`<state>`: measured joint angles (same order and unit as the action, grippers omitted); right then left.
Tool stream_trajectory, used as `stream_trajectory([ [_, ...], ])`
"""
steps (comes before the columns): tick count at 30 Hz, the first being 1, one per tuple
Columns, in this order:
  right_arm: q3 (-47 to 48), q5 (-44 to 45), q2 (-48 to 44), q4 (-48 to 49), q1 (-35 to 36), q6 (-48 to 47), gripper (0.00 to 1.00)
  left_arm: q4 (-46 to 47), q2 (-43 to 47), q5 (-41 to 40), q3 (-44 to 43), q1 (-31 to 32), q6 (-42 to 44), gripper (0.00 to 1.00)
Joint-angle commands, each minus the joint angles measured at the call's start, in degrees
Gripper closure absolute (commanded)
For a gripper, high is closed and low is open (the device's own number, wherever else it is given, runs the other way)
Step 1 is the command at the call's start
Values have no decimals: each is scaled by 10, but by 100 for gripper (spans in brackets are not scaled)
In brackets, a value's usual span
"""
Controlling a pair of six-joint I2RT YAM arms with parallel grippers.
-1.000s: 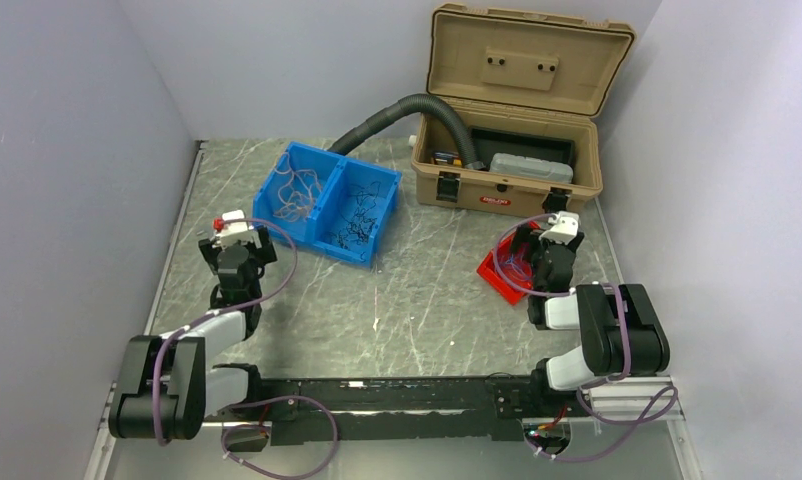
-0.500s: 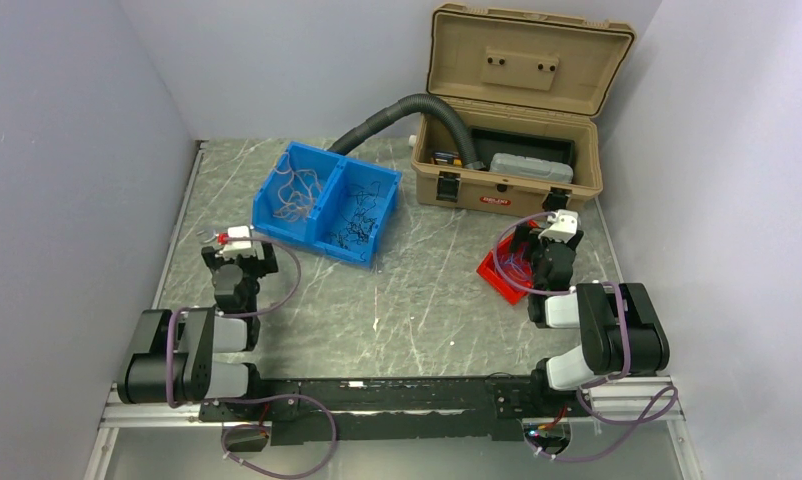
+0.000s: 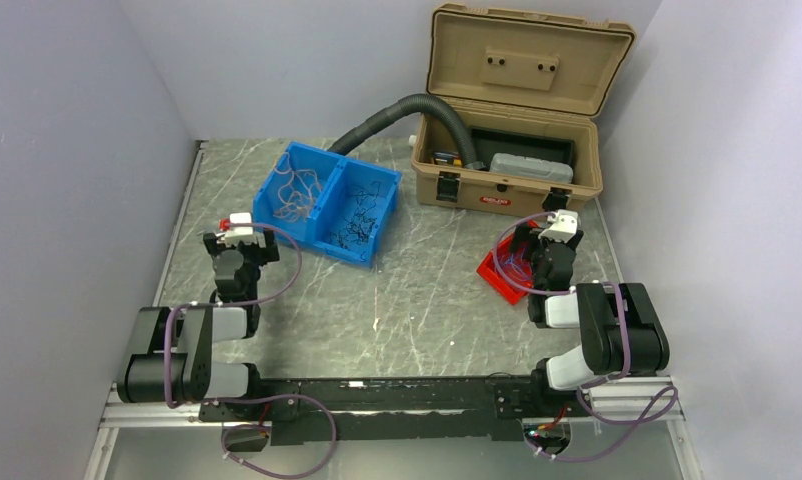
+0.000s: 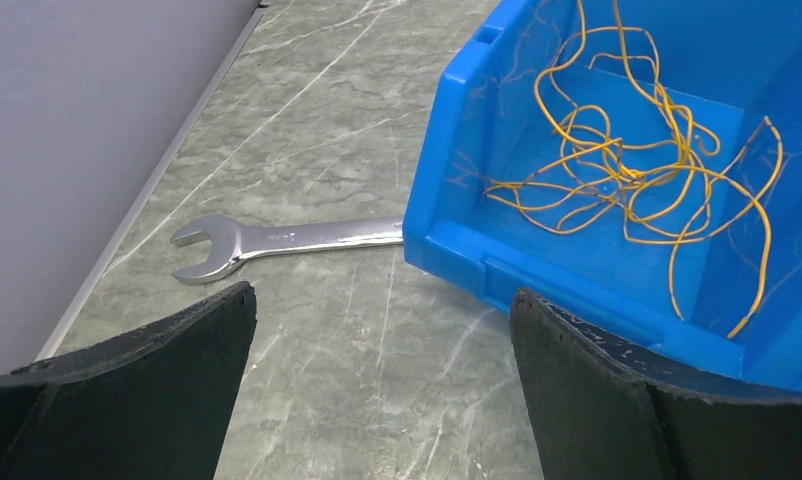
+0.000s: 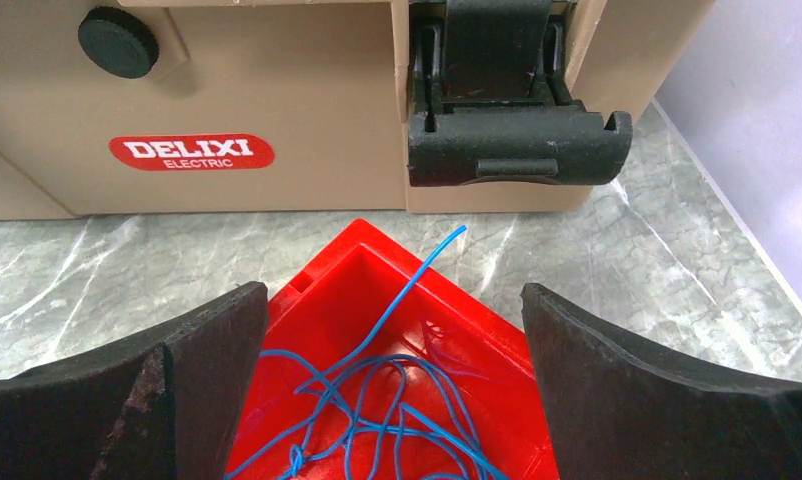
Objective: Untangle the cables
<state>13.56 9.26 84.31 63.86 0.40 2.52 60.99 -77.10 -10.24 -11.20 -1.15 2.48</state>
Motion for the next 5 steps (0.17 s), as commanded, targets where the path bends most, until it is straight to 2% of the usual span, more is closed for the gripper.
stream_trajectory([
  [1,10,-13,5,-6,-1,-5,0,6,-4,8,-16,2,9,1],
  [5,10,-13,5,-7,-1,-5,0,12,-3,8,-12,2,10,1],
])
